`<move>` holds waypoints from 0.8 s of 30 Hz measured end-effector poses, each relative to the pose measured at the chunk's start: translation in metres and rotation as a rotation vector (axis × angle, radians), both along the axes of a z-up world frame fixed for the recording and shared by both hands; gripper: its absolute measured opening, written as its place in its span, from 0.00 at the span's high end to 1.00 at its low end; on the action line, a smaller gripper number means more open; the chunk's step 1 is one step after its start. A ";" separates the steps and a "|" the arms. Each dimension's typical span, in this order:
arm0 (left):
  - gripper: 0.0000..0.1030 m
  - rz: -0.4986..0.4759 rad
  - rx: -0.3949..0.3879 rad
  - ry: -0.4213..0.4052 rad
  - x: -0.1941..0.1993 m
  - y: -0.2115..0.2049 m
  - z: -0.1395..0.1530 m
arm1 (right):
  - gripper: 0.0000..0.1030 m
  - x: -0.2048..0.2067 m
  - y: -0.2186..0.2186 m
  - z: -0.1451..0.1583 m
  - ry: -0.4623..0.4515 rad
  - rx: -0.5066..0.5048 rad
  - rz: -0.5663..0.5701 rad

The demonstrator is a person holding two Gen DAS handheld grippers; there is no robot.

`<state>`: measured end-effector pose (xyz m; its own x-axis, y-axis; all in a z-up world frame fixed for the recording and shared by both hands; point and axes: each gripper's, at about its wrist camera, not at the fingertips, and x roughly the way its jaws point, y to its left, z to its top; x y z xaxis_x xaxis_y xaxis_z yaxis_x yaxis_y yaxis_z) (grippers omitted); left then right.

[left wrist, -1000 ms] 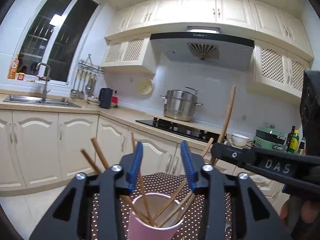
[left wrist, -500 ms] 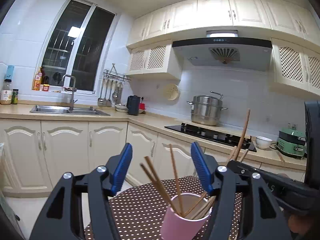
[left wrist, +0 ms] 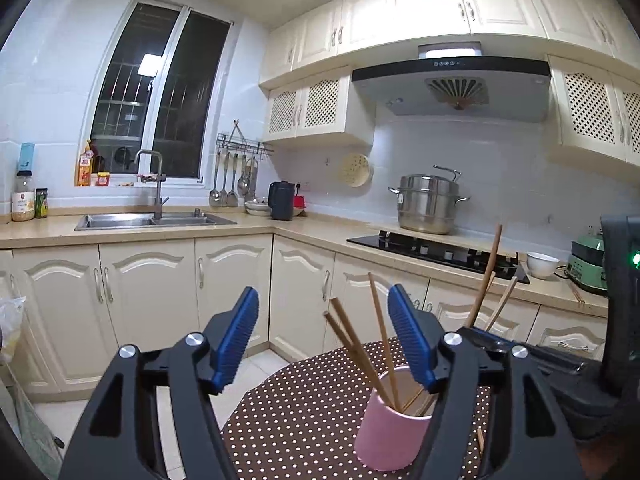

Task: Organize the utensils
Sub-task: 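Lower both chopsticks into the pink cup and open both tools, then move both open tools back down to the chopstick pile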

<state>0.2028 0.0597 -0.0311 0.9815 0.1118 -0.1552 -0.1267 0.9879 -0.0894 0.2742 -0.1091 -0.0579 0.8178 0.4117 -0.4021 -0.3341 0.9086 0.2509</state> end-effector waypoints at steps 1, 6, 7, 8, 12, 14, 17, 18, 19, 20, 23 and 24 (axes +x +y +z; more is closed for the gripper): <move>0.35 0.000 -0.003 0.009 0.000 0.002 0.000 | 0.93 0.000 0.001 -0.001 0.004 -0.003 0.000; 0.34 -0.001 0.002 0.047 0.001 0.005 -0.002 | 0.93 -0.003 0.005 -0.006 0.019 -0.014 0.001; 0.34 0.000 0.001 0.049 0.000 0.005 -0.002 | 0.93 -0.004 0.005 -0.006 0.020 -0.014 0.000; 0.34 0.000 -0.001 0.049 -0.001 0.006 -0.002 | 0.93 -0.005 0.005 -0.006 0.018 -0.014 -0.002; 0.33 -0.002 -0.012 0.048 -0.005 0.008 0.000 | 0.93 -0.010 0.003 -0.003 0.018 -0.010 -0.016; 0.33 -0.004 -0.021 0.050 -0.008 0.010 0.001 | 0.87 -0.011 0.002 -0.002 0.017 -0.010 -0.017; 0.33 -0.006 -0.032 0.052 -0.011 0.011 0.003 | 0.49 -0.018 0.001 0.003 0.001 -0.003 -0.026; 0.33 -0.006 -0.034 0.054 -0.012 0.011 0.003 | 0.48 -0.021 0.000 0.004 -0.007 0.002 -0.030; 0.33 -0.007 -0.036 0.055 -0.013 0.011 0.004 | 0.48 -0.024 -0.001 0.007 -0.014 0.002 -0.032; 0.33 -0.007 -0.038 0.055 -0.015 0.011 0.005 | 0.48 -0.025 -0.001 0.008 -0.016 0.001 -0.033; 0.33 -0.012 -0.042 0.055 -0.020 0.011 0.007 | 0.48 -0.032 -0.006 0.013 -0.020 0.006 -0.045; 0.33 -0.014 -0.043 0.057 -0.021 0.010 0.008 | 0.48 -0.033 -0.008 0.014 -0.020 0.008 -0.049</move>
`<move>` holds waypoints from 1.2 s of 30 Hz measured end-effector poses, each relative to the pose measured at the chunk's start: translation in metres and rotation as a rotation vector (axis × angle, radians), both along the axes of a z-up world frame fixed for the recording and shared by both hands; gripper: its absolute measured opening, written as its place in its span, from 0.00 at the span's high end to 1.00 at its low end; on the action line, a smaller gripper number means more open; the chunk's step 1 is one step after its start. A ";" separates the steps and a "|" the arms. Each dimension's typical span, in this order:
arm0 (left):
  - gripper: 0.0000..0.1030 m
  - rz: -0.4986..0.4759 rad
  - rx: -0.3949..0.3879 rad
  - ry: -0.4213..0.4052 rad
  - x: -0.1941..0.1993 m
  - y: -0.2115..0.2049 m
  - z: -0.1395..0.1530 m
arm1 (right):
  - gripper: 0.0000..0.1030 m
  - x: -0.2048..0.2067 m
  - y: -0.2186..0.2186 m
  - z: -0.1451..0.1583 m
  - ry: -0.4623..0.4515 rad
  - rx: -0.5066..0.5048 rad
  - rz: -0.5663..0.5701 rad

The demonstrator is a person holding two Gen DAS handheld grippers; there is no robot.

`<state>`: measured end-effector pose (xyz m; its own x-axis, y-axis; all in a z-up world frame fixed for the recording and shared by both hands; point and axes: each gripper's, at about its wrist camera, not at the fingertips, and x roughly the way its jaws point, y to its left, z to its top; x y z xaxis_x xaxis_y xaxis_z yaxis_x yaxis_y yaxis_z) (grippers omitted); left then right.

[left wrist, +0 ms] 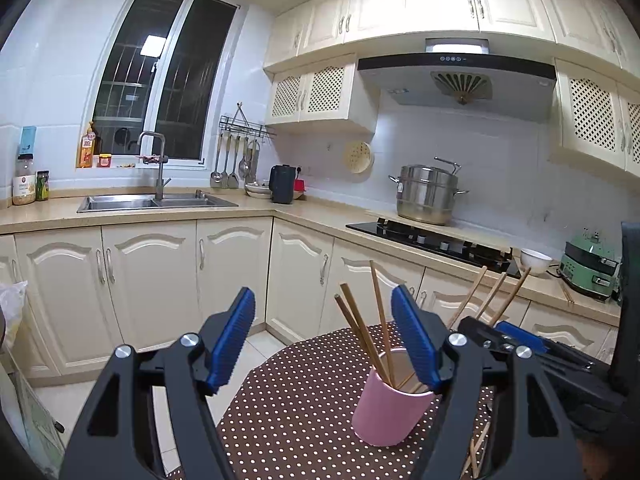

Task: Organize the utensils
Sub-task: 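Move both open tools back down to the chopstick pile, then grasp a wooden chopstick with the left tool while the right tool grasps another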

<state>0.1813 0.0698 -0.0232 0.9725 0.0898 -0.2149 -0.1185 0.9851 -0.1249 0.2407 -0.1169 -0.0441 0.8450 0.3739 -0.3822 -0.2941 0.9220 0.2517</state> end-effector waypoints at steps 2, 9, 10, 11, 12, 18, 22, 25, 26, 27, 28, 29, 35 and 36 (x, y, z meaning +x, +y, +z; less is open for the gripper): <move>0.31 -0.007 0.000 0.005 -0.003 -0.002 0.001 | 0.46 -0.006 -0.006 0.002 -0.001 0.005 -0.010; 0.29 -0.077 0.032 0.070 -0.009 -0.019 -0.002 | 0.42 -0.026 -0.037 0.004 0.008 0.010 -0.066; 0.29 -0.095 0.036 0.085 -0.009 -0.022 -0.004 | 0.42 -0.028 -0.040 0.003 0.013 0.009 -0.073; 0.29 -0.129 0.040 0.115 -0.007 -0.027 -0.007 | 0.42 -0.031 -0.046 0.002 0.022 0.007 -0.081; 0.29 -0.166 0.039 0.154 -0.004 -0.031 -0.011 | 0.42 -0.034 -0.052 0.000 0.032 0.006 -0.088; 0.29 -0.343 0.044 0.474 0.024 -0.057 -0.054 | 0.40 -0.040 -0.077 -0.018 0.122 -0.027 -0.118; 0.29 -0.380 0.110 0.592 0.035 -0.074 -0.085 | 0.40 -0.041 -0.093 -0.036 0.195 -0.025 -0.135; 0.29 -0.418 0.127 0.686 0.043 -0.083 -0.107 | 0.40 -0.042 -0.101 -0.049 0.244 -0.034 -0.137; 0.30 -0.421 0.137 0.712 0.046 -0.085 -0.113 | 0.40 -0.043 -0.104 -0.054 0.256 -0.034 -0.137; 0.36 -0.422 0.153 0.736 0.051 -0.087 -0.120 | 0.40 -0.043 -0.106 -0.058 0.272 -0.033 -0.135; 0.39 -0.430 0.162 0.757 0.053 -0.090 -0.125 | 0.40 -0.043 -0.109 -0.061 0.287 -0.032 -0.133; 0.43 -0.442 0.169 0.780 0.056 -0.094 -0.131 | 0.40 -0.042 -0.110 -0.067 0.310 -0.032 -0.128; 0.60 -0.466 0.232 0.890 0.073 -0.112 -0.165 | 0.39 -0.036 -0.111 -0.089 0.396 -0.043 -0.100; 0.62 -0.461 0.241 0.903 0.076 -0.114 -0.170 | 0.39 -0.035 -0.110 -0.091 0.406 -0.048 -0.099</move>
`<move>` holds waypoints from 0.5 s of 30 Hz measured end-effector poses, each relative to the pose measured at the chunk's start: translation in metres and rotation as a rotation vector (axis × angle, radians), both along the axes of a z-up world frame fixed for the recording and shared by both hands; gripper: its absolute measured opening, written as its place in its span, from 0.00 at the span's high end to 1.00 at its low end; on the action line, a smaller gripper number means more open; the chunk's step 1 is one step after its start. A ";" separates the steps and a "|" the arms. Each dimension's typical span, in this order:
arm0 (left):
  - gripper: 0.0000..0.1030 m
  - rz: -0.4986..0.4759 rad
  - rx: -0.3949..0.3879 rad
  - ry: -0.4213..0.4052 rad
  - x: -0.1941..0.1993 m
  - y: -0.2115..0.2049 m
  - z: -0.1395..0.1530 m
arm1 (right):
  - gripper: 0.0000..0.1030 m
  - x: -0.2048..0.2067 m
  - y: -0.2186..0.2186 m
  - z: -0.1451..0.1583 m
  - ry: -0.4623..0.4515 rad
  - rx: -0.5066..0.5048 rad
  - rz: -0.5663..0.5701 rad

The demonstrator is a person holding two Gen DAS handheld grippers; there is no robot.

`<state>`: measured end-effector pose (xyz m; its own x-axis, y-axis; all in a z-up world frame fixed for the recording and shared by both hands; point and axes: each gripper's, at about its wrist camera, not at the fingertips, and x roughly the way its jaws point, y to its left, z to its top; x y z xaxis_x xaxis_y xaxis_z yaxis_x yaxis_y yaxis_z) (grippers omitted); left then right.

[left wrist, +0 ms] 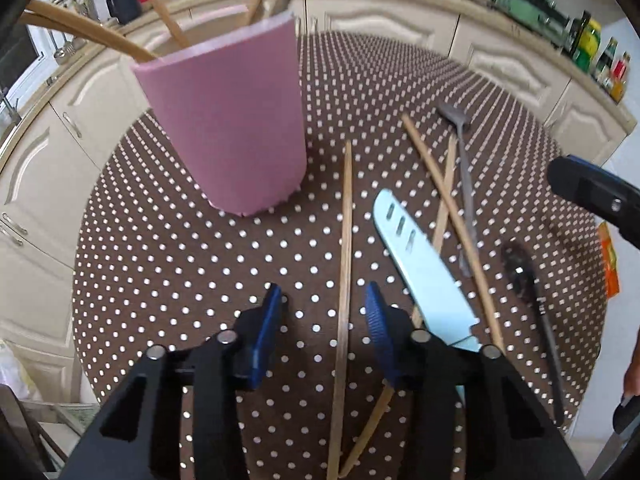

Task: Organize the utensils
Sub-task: 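Grasp a wooden chopstick with the left tool while the right tool grasps another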

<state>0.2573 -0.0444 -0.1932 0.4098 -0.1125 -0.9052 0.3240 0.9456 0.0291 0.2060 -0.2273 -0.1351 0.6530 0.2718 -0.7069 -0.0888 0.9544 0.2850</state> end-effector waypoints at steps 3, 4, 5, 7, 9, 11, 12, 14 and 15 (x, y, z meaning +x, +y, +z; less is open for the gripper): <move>0.62 0.007 0.002 0.005 0.006 -0.005 -0.003 | 0.39 0.004 0.001 -0.005 0.023 0.001 0.005; 0.62 0.009 0.002 0.011 0.010 -0.005 -0.003 | 0.39 0.005 0.001 -0.006 0.031 0.003 0.006; 0.62 0.007 0.005 0.015 0.012 -0.007 -0.004 | 0.39 0.007 0.001 -0.007 0.038 0.004 0.006; 0.65 0.003 0.011 0.014 0.018 -0.010 -0.005 | 0.39 0.012 0.004 -0.008 0.055 0.007 0.015; 0.85 0.002 0.007 0.010 0.023 -0.012 -0.005 | 0.39 0.018 0.011 -0.009 0.068 0.008 0.029; 0.95 0.009 0.004 0.007 0.027 -0.009 -0.006 | 0.40 0.023 0.018 -0.009 0.083 -0.009 0.045; 0.95 0.012 -0.002 0.007 0.027 -0.009 -0.004 | 0.40 0.027 0.021 -0.010 0.090 -0.016 0.054; 0.95 0.021 -0.019 0.000 0.020 -0.005 0.000 | 0.40 0.035 0.029 -0.012 0.113 -0.031 0.075; 0.95 0.025 -0.025 -0.004 0.019 -0.004 0.000 | 0.40 0.039 0.032 -0.013 0.126 -0.037 0.082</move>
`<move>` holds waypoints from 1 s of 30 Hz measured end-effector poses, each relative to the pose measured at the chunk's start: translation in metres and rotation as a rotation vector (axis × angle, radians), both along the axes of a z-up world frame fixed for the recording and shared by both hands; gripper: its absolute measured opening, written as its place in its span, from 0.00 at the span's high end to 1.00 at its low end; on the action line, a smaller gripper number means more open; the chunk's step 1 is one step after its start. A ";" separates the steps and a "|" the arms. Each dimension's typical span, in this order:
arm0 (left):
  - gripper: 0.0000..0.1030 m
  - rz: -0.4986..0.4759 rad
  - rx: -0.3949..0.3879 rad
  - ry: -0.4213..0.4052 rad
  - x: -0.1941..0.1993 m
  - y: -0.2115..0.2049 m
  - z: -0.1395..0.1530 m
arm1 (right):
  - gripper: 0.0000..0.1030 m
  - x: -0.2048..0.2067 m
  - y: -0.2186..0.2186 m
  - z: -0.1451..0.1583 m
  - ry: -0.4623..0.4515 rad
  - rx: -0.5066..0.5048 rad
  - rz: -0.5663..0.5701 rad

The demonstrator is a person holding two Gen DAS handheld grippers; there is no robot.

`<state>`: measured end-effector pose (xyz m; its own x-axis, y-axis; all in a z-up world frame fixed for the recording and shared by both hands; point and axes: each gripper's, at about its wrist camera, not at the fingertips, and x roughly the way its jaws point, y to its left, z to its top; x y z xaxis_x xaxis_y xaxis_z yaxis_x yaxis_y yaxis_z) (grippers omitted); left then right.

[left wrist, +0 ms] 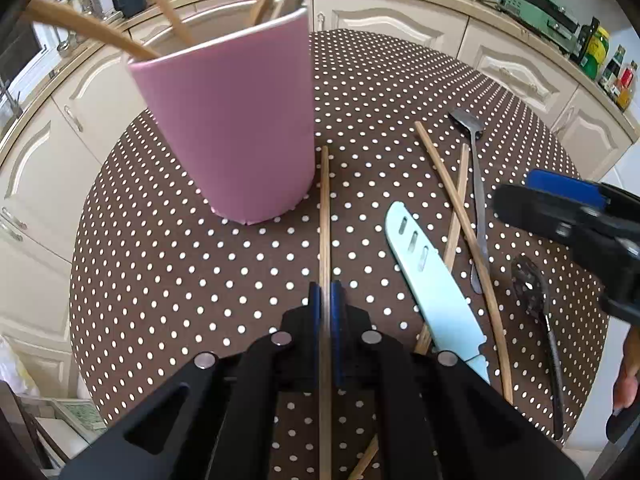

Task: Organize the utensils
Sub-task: 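Grasp a wooden chopstick with the left tool while the right tool grasps another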

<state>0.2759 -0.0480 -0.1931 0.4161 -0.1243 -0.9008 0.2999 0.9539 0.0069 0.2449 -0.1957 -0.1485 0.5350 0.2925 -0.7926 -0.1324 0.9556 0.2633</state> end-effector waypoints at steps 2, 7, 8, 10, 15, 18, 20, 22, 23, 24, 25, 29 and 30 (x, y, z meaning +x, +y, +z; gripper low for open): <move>0.95 0.006 -0.019 -0.007 -0.005 0.005 0.002 | 0.49 0.010 0.008 -0.003 0.032 -0.030 0.012; 0.95 0.009 -0.045 -0.030 -0.011 0.008 0.008 | 0.66 0.032 0.024 -0.007 0.083 -0.065 0.033; 0.95 0.010 -0.051 -0.035 -0.012 0.010 0.010 | 0.66 0.035 0.026 -0.007 0.086 -0.073 0.036; 0.95 0.012 -0.061 -0.041 -0.016 0.016 0.014 | 0.67 0.042 0.031 -0.009 0.098 -0.090 0.043; 0.95 0.013 -0.085 -0.054 -0.018 0.020 0.017 | 0.72 0.053 0.038 -0.019 0.124 -0.123 0.042; 0.95 0.018 -0.092 -0.060 -0.023 0.031 0.022 | 0.77 0.063 0.045 -0.026 0.139 -0.148 0.047; 0.95 0.014 -0.097 -0.067 -0.024 0.032 0.024 | 0.80 0.066 0.048 -0.030 0.143 -0.146 0.057; 0.95 0.011 -0.103 -0.073 -0.026 0.033 0.026 | 0.90 0.073 0.051 -0.034 0.145 -0.152 0.063; 0.95 0.010 -0.108 -0.075 -0.027 0.033 0.028 | 0.90 0.074 0.053 -0.037 0.137 -0.162 0.063; 0.95 0.008 -0.112 -0.078 -0.028 0.034 0.030 | 0.92 0.075 0.054 -0.038 0.132 -0.162 0.062; 0.95 0.006 -0.115 -0.083 -0.030 0.033 0.031 | 0.93 0.075 0.053 -0.039 0.127 -0.154 0.062; 0.95 -0.004 -0.137 -0.113 -0.036 0.032 0.042 | 0.94 0.066 0.038 -0.037 0.077 -0.085 0.058; 0.95 -0.008 -0.144 -0.122 -0.038 0.032 0.045 | 0.94 0.063 0.032 -0.034 0.059 -0.062 0.059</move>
<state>0.2382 -0.0161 -0.1483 0.5199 -0.2524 -0.8161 0.3128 0.9452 -0.0930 0.3077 -0.1632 -0.1823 0.4697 0.2713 -0.8401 -0.1751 0.9613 0.2125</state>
